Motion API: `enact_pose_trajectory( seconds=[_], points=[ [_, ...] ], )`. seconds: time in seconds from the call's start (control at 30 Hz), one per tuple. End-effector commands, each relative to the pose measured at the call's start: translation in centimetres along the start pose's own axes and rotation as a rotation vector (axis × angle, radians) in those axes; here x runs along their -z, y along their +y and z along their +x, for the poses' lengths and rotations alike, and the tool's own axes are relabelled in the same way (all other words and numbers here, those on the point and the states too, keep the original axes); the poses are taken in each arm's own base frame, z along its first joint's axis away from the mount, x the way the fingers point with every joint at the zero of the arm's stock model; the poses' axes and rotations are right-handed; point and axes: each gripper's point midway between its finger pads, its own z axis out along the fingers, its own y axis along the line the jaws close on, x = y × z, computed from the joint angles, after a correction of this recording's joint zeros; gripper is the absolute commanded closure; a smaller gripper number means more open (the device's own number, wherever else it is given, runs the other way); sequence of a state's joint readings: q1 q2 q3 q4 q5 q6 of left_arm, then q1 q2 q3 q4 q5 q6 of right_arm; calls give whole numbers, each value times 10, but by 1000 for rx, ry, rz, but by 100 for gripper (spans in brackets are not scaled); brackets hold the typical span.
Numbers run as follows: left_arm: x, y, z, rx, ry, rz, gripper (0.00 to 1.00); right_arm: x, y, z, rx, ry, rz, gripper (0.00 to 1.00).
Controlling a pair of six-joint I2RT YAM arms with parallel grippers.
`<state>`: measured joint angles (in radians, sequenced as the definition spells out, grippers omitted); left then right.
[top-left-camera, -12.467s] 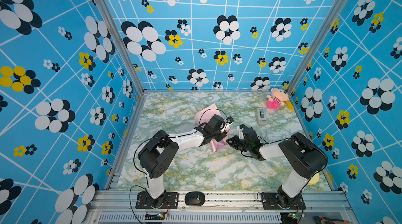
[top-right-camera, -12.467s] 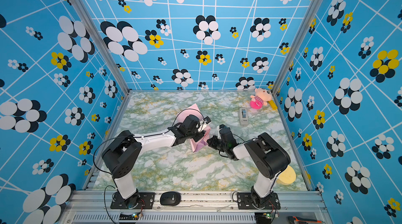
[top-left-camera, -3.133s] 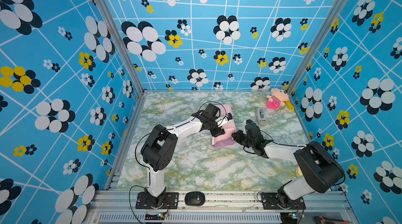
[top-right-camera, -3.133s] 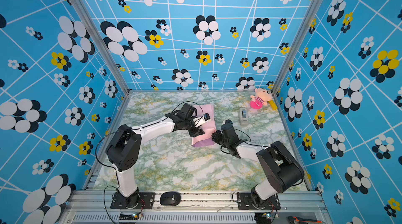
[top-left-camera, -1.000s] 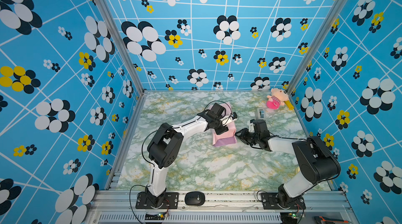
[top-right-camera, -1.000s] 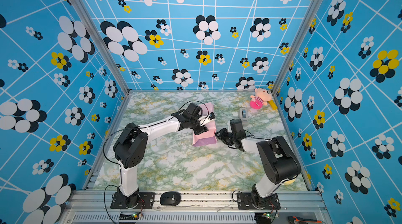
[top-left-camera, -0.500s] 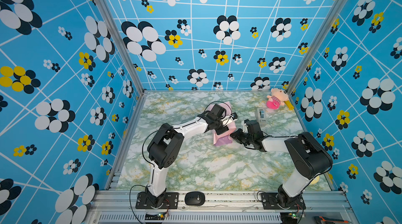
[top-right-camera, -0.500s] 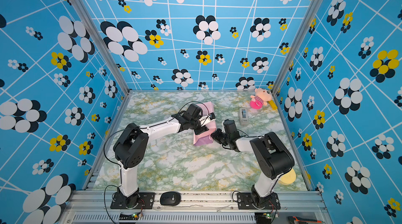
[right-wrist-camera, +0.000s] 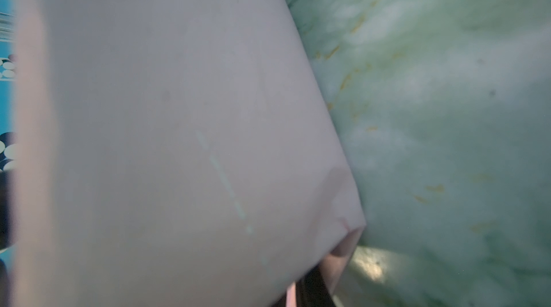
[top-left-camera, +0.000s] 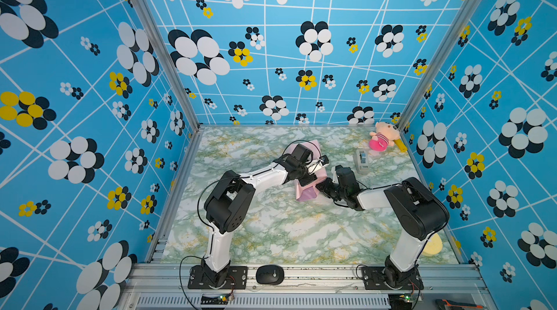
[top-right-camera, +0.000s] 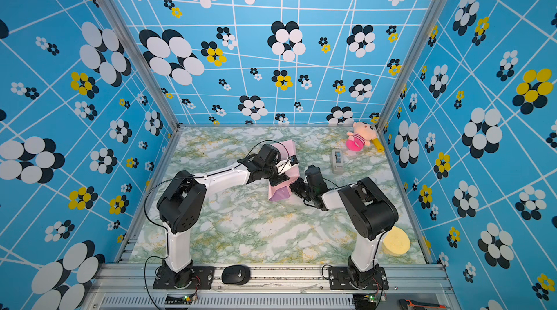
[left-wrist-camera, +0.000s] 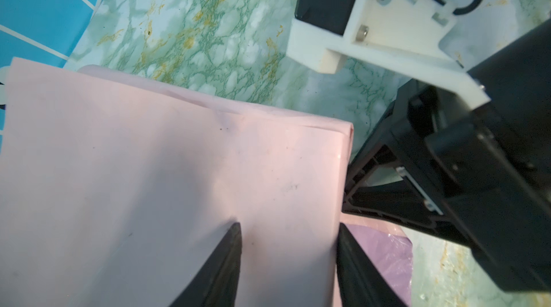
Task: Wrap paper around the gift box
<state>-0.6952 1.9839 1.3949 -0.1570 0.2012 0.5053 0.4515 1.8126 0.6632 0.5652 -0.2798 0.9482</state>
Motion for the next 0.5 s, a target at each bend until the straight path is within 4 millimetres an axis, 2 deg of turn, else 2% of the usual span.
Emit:
enact_pose_trajectory(
  seconds=[0.0, 0.1, 0.47],
  points=[
    [-11, -28, 41, 55, 122, 86, 50, -3, -15, -2, -22, -63, 39, 89],
    [-11, -29, 41, 61, 120, 90, 50, -2, -30, 1, -39, -81, 80, 90],
    [-12, -28, 40, 84, 105, 91, 50, -9, -40, 35, -87, -27, 86, 100]
  ],
)
